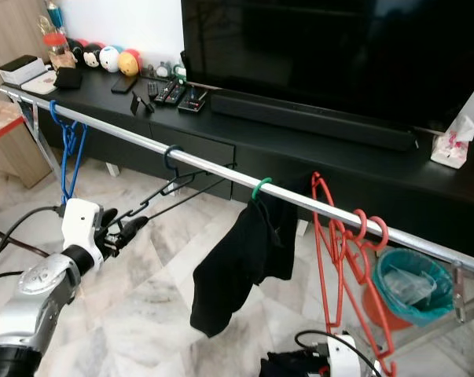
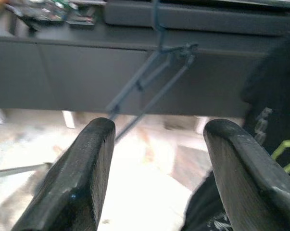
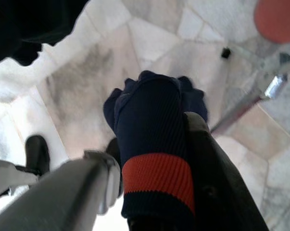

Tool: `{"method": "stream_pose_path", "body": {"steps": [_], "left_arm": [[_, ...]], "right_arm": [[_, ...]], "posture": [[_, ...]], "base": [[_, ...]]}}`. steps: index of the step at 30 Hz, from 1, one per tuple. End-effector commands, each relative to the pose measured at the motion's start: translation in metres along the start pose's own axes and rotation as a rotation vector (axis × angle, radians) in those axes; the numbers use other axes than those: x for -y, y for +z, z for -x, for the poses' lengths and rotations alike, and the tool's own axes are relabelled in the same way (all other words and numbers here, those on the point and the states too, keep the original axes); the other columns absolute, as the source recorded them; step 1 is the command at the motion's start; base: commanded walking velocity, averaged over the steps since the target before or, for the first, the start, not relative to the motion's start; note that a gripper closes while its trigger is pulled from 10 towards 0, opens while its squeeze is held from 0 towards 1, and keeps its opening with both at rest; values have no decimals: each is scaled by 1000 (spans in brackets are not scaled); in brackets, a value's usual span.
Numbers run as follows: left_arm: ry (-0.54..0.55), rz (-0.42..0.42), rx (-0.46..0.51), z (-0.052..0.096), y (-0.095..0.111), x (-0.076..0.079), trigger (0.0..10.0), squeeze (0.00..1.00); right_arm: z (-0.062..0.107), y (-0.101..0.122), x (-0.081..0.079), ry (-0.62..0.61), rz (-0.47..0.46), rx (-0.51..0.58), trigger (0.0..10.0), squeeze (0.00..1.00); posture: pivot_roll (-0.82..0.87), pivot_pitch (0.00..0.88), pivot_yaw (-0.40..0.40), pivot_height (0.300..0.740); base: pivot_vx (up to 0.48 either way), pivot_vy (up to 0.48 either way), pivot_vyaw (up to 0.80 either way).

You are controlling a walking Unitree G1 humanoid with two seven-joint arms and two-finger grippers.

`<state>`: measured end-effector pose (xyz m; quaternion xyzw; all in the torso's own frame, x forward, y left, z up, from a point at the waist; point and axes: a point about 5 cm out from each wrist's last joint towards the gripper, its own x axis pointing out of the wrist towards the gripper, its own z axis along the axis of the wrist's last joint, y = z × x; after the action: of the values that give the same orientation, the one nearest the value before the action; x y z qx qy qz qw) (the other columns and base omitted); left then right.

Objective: Hang hanger

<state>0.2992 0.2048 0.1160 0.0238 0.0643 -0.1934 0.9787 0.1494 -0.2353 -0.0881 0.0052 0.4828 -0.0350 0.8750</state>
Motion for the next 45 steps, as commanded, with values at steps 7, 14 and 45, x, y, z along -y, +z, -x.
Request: {"method": "stream_pose_path", "body": {"steps": [7,14,45], "left_arm": [[50,-52,-72,-16,-1,-25,10000,0],[363,27,-117,-24,-7,-56,10000,0],[425,-6,-83,-27,-15,-56,10000,0]], "right_arm": [[2,-4,7,-18,-4,-7,10000,0],[2,-4,9,-23,-5,-9,10000,0],[3,-9,10,-32,-5,-27,10000,0]], "posture": [[11,0,-46,740],[3,0,-44,740],[-1,0,-44,740]], "base": [[0,0,0],[0,0,0],[0,0,0]]}}
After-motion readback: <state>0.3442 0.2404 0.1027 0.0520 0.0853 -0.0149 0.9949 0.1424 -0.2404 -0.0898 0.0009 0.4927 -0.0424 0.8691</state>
